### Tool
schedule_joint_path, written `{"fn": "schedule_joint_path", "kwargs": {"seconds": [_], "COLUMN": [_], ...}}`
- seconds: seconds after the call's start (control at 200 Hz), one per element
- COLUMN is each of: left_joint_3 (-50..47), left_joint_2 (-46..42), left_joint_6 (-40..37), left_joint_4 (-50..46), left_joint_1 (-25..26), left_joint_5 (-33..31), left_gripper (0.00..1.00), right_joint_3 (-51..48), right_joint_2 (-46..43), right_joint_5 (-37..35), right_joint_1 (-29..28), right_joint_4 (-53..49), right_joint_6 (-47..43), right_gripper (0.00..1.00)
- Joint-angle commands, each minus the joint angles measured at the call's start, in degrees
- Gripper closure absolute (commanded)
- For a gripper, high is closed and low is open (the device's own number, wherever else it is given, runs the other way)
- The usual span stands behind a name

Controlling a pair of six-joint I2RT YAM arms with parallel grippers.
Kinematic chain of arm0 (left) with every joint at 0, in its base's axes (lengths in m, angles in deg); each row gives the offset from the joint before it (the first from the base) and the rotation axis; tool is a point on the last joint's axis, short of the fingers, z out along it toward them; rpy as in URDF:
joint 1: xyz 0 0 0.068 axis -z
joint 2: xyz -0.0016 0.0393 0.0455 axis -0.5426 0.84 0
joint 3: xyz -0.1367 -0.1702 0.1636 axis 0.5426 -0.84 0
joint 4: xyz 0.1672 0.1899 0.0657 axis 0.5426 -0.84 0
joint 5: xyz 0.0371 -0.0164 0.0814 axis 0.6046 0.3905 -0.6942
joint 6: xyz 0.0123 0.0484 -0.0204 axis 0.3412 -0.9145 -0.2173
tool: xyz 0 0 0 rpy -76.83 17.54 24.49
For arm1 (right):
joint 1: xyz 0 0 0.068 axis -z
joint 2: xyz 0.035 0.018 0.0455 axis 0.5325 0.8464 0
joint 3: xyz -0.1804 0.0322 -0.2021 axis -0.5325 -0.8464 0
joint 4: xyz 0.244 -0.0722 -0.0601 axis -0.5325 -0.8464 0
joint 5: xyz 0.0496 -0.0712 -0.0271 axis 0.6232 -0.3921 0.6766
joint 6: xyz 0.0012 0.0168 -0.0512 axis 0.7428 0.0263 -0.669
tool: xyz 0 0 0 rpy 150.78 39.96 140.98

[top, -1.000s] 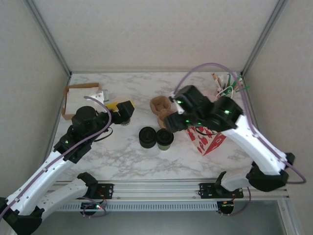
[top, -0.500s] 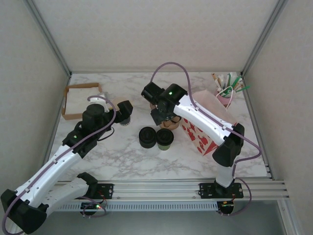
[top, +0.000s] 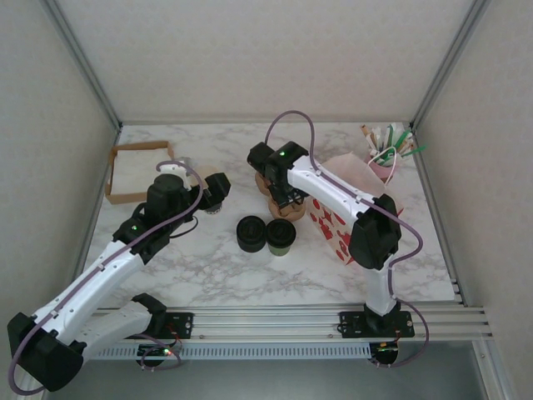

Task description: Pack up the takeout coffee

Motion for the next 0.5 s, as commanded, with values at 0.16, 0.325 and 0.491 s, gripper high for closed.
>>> {"fn": "schedule_joint_path", "kwargs": {"seconds": [0.16, 0.325, 0.491], "left_joint_3": [0.3, 0.5, 1.2], "left_joint_2": [1.3, 1.8, 2.0], "left_joint_6": [0.2, 0.6, 0.1], "left_joint_4": [2.9, 4.0, 5.6], "left_joint_1": [-0.7, -0.7, -0.7], "left_joint_5": [3.3, 4.6, 7.1], "left_gripper": [0.0, 0.0, 0.0], "right_joint_3": [-1.4, -1.4, -0.3], "right_joint_2": [0.4, 0.3, -2.0], "right_joint_5": [-5.1, -4.9, 2.2], "right_joint_1": [2.5, 2.5, 2.5], "right_joint_4": [0.2, 0.2, 2.5], "right_joint_6": [1.7, 1.6, 0.6], "right_gripper": [0.46, 0.45, 0.41]}}
